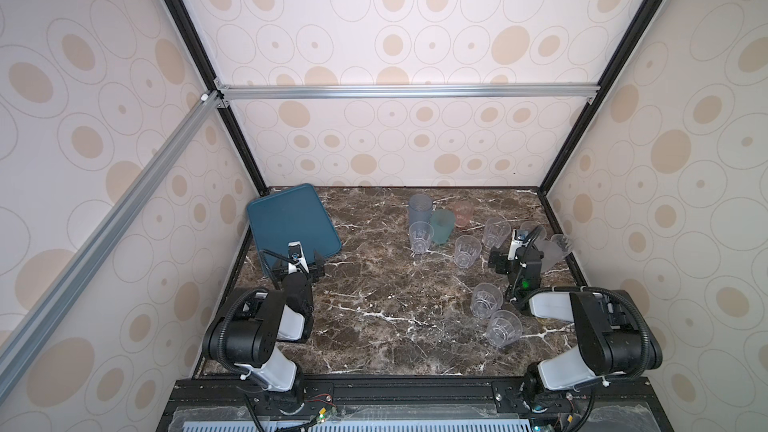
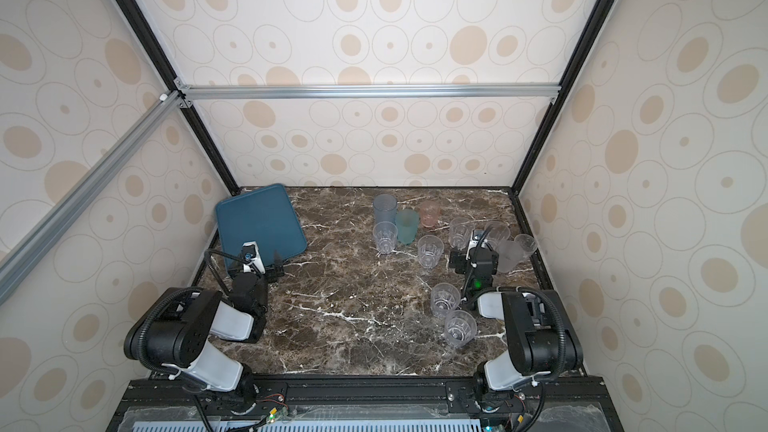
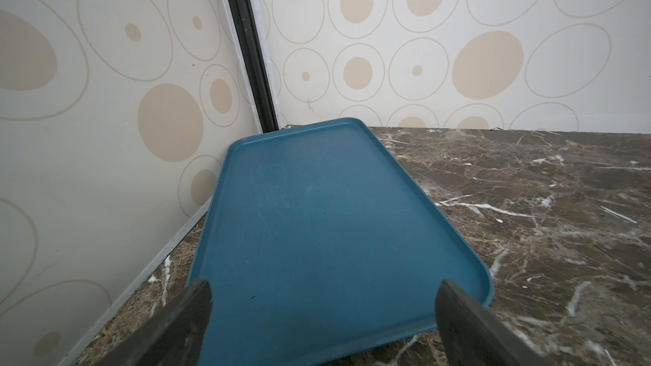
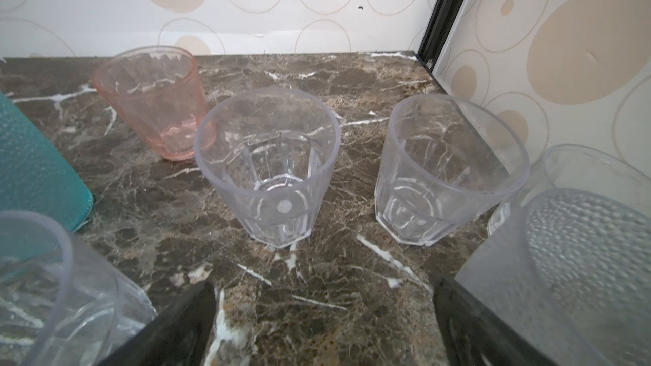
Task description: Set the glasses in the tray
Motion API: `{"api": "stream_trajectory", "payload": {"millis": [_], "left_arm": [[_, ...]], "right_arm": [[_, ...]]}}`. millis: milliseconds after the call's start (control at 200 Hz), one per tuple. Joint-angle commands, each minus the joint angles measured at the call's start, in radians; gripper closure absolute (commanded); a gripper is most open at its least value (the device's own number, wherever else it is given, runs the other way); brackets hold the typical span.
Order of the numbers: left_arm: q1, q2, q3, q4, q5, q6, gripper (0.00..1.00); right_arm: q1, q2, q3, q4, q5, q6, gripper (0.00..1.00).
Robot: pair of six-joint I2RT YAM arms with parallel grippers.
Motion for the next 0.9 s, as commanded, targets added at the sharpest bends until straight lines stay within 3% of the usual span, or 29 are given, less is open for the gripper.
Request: {"api": "stream_trajectory", "payload": {"millis": [0,155,245,420,495,575,625,650,730,890], "left_arm": [[-0.018,-0.061,0.020,-0.024,-0.046,0.013,0.01],[-0.074,-0.170,0.101,-0.253,-0.149,0.040,0.01],[-0.089,-0.243,0.192,-0.488,-0.197,-0.038,0.01],[-0.105,-0.348,0.355,-0.867,-0.280,-0.244,0.01],[-0.105,-0.332,0.463,-1.040,-0.274,-0.297,0.01],[-0.101,-0.292,0.590,-1.248,-0.203,-0.320,0.01],[-0.099,-0.268,0.649,-1.304,-0.144,-0.345,0.01],[-0.098,-0.258,0.668,-1.325,-0.115,-0.370,0.01],[-0.086,-0.240,0.702,-1.338,0.005,-0.327,0.01],[-0.082,-0.185,0.712,-1.324,0.161,-0.299,0.04]], "right_arm": [[0.023,-0.094,0.069,-0.179,0.001,-0.035,0.00],[0.034,-0.174,0.112,-0.305,0.042,0.020,0.00],[0.039,-0.205,0.173,-0.434,0.052,0.089,0.00],[0.101,-0.256,0.387,-0.847,0.207,0.245,0.00],[0.106,-0.245,0.494,-1.010,0.131,0.314,0.00],[0.088,-0.215,0.554,-1.114,0.056,0.464,0.00],[0.046,-0.207,0.558,-1.089,-0.182,0.455,0.05],[0.041,-0.208,0.555,-1.077,-0.239,0.461,0.09],[0.045,-0.217,0.565,-1.079,-0.264,0.503,0.18],[0.099,-0.215,0.633,-1.137,-0.290,0.540,0.23]]}}
